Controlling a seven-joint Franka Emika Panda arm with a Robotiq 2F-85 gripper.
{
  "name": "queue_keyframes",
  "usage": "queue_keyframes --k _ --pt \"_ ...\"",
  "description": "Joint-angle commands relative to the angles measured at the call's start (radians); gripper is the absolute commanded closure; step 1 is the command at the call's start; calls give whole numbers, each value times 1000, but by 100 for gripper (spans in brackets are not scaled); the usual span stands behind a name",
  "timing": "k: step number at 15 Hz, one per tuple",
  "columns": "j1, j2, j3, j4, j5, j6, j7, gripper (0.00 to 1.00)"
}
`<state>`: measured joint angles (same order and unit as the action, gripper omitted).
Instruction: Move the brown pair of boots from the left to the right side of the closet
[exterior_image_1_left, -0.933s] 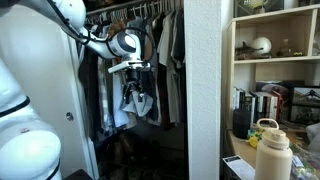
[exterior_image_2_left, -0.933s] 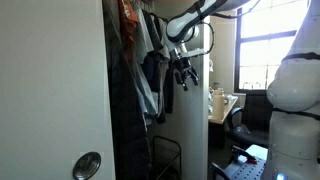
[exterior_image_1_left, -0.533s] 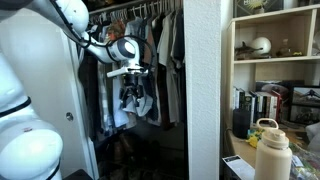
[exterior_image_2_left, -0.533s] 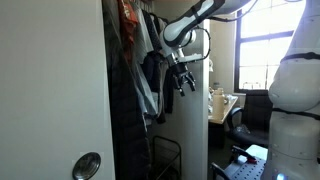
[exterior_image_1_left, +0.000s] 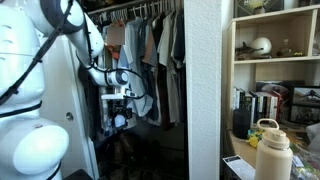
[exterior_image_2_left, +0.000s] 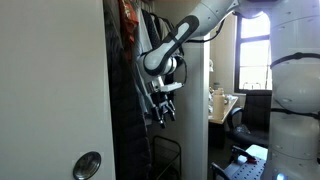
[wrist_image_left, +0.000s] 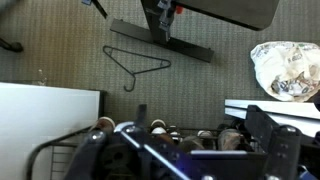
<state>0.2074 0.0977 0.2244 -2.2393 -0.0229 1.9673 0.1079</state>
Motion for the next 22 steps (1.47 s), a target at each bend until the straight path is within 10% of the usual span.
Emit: queue_keyframes --k 1,11,22 --pt "47 208 25 150 -19 33 -59 0" --pt "184 682 18 634 -172 19 -216 0" --pt "295 894 9 933 -260 36 -336 0"
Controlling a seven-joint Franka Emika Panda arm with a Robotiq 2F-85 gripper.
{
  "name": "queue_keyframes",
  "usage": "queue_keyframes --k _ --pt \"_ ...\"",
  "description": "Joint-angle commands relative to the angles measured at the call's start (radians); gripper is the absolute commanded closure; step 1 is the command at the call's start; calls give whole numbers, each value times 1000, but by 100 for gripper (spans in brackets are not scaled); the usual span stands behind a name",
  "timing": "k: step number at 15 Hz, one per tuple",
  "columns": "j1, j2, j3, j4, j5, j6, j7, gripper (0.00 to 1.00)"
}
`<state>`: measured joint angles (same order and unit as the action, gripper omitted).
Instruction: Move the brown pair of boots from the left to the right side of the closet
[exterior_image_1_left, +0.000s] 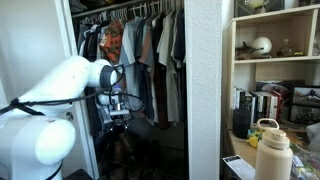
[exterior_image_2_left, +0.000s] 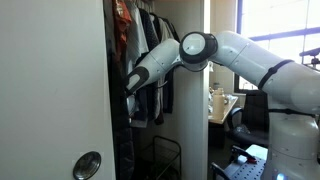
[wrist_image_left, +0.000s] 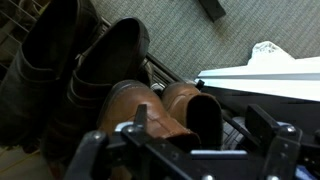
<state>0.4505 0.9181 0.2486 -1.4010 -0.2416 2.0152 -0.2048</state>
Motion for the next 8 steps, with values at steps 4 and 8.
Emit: queue_keyframes --k 4,8 --pt "72 113 -12 140 -52 -2 -36 0" --pt "97 147 -7 193 -54 8 -61 0"
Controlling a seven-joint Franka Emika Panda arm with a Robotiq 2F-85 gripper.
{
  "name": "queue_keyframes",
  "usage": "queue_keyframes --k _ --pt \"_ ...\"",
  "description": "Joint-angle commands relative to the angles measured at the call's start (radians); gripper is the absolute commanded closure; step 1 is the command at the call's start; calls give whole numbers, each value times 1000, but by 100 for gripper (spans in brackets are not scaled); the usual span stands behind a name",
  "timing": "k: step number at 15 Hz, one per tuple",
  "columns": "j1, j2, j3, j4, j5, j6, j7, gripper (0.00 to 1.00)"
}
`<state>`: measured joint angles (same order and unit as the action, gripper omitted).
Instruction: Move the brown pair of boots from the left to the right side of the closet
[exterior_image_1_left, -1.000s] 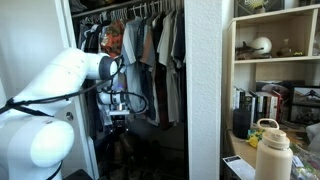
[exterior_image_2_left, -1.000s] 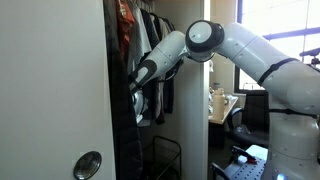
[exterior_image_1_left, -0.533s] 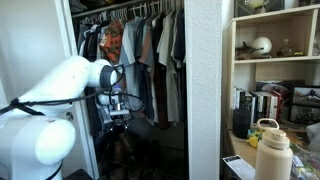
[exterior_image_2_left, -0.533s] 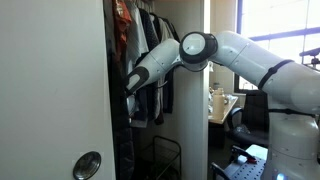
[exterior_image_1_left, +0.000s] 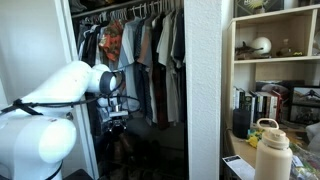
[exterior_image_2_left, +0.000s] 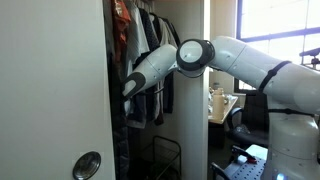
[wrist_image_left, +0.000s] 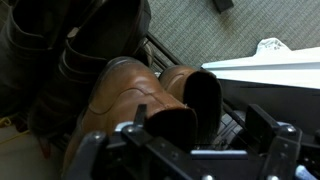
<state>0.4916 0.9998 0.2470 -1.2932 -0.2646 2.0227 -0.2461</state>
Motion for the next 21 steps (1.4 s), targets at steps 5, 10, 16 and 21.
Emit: queue_keyframes --k 5,10,16,21 --pt "76 82 -6 74 -55 0 -88 0" --pt "75 73 -12 11 -82 31 -137 0" --pt "84 115 -25 32 -117 95 -107 0" --pt "92 163 -23 105 -92 160 -65 0"
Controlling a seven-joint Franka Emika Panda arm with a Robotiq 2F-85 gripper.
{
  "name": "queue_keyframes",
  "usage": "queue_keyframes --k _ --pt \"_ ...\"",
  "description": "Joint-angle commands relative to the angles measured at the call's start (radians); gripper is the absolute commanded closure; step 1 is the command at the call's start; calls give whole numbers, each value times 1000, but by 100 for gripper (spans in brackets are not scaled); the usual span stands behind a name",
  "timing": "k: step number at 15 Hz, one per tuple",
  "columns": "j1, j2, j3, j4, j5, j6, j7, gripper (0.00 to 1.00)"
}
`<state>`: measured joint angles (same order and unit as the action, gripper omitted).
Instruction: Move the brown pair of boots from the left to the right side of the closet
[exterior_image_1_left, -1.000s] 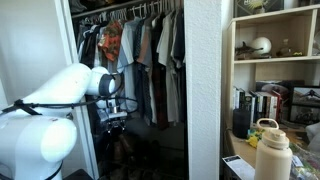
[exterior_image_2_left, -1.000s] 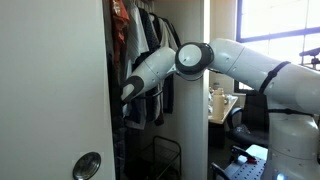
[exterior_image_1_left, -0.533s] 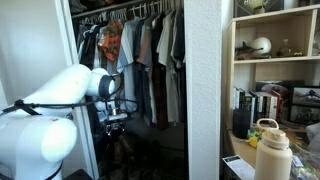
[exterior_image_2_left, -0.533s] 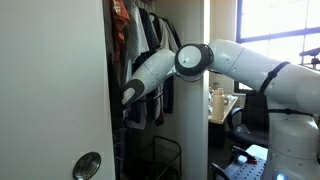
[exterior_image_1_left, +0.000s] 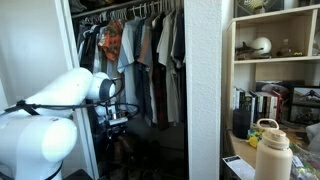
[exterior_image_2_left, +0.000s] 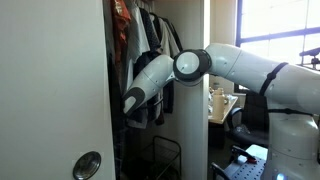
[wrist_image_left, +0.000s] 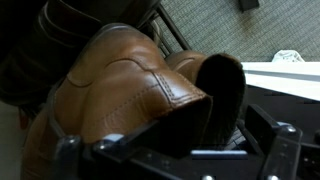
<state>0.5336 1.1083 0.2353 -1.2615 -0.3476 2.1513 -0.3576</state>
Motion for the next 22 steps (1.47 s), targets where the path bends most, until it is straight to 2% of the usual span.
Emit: queue_keyframes --k 1,5,8,10,13,22 --pt "55 60 -9 97 -4 34 53 0" --pt "78 88 -24 157 -14 34 42 0" --pt "75 96 -46 158 -19 40 46 0" --pt "57 81 -46 145 -13 41 59 0" --pt "30 70 -22 164 57 -8 75 0" --pt "-26 37 -21 152 98 -19 154 0"
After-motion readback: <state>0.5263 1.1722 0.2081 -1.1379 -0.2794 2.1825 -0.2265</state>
